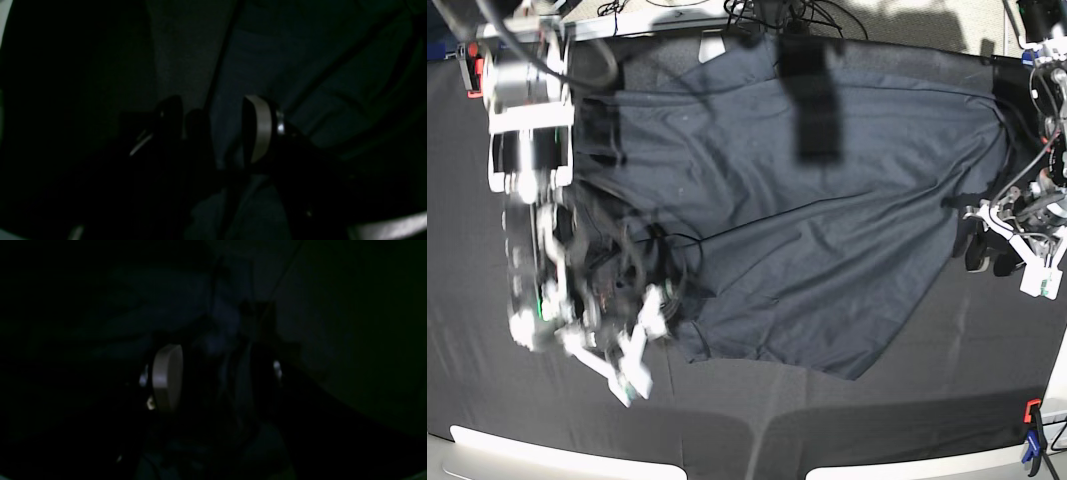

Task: Layout the t-shirt on the table in an organized manner, then fold the t-shirt properly
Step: 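Grasp the hem with the right gripper and pull it outward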

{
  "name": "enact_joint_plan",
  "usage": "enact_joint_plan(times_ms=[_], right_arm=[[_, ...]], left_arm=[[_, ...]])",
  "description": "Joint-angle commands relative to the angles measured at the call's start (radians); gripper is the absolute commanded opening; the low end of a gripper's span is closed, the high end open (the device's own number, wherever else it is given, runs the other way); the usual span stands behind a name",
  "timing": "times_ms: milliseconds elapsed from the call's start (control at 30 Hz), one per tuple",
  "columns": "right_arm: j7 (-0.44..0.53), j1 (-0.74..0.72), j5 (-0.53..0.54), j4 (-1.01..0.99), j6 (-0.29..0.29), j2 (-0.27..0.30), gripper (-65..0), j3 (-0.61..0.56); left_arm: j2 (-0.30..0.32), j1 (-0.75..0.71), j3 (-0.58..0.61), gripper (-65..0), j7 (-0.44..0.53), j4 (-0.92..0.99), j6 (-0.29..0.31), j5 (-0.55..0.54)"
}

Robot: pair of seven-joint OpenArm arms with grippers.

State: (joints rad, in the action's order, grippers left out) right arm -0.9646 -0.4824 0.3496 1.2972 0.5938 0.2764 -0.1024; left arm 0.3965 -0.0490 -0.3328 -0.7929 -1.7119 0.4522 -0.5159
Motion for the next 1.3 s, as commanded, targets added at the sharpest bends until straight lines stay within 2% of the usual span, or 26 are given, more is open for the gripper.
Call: enact_joint_plan(times_ms=[0, 133, 233, 333, 400, 567, 733, 800, 867, 967, 1067, 1167, 1200, 1267], right_arm=[[0.007, -0.051, 0.027, -0.002, -0.003, -0.007, -33.3, 0.003], [-0.101, -0.098, 0.028, -0.018, -0.003, -0.047, -33.4, 0.004], [-0.105, -0.086, 0.028, -0.018, -0.003, -0.058, -33.4, 0.004], [-0.101, -0.061, 0.02, -0.018, -0.003, -0.057, -33.4, 0.004], [-0.101, -0.035, 0.006, -0.018, -0.003, -0.056, -33.4, 0.005], [-0.094, 0.037, -0.01, -0.016, -0.003, -0.043, -33.4, 0.01], [-0.09, 0.112, -0.009, -0.001, 0.012, -0.044, -33.6, 0.102], [-0.09, 0.15, 0.0, 0.032, 0.04, -0.044, -33.6, 0.153], [-0.091, 0.188, 0.025, 0.085, 0.041, -0.044, -33.6, 0.201], [-0.1, 0.246, 0.072, 0.204, 0.042, -0.044, -33.6, 0.258], [-0.149, 0.305, 0.112, 0.365, 0.042, -0.044, -33.6, 0.297], [-0.153, 0.392, 0.139, 0.511, 0.042, -0.047, -33.6, 0.336], [-0.152, 0.423, 0.142, 0.551, 0.042, -0.049, -33.6, 0.35], [-0.151, 0.478, 0.154, 0.624, 0.042, -0.051, -33.6, 0.378]], left_arm=[[0.016, 0.016, -0.006, -38.3, 0.037, -0.016, -0.001, -0.008], [0.016, 0.024, -0.005, -38.3, 0.1, -0.011, -0.002, 0.015], [0.016, 0.058, -0.004, -38.3, 0.163, 0.043, -0.003, 0.016], [0.016, 0.133, 0.026, -38.3, 0.181, 0.156, 0.045, -0.026], [0.016, 0.198, 0.077, -38.3, 0.182, 0.247, 0.07, -0.035], [0.016, 0.389, 0.251, -38.3, 0.247, 0.498, 0.072, -0.034], [0.016, 0.597, 0.373, -38.3, 0.304, 0.797, 0.078, -0.034], [0.011, 0.669, 0.411, -38.3, 0.332, 0.919, 0.129, -0.034], [-0.004, 0.729, 0.44, -38.3, 0.347, 1.028, 0.179, -0.034], [-0.039, 0.796, 0.469, -38.3, 0.373, 1.16, 0.2, -0.02], [-0.074, 0.832, 0.472, -38.3, 0.444, 1.252, 0.194, 0.072], [-0.085, 0.85, 0.472, -38.3, 0.515, 1.309, 0.076, 0.171], [-0.085, 0.85, 0.472, -38.3, 0.534, 1.321, 0.053, 0.201], [-0.083, 0.85, 0.472, -38.3, 0.548, 1.336, 0.052, 0.24]])
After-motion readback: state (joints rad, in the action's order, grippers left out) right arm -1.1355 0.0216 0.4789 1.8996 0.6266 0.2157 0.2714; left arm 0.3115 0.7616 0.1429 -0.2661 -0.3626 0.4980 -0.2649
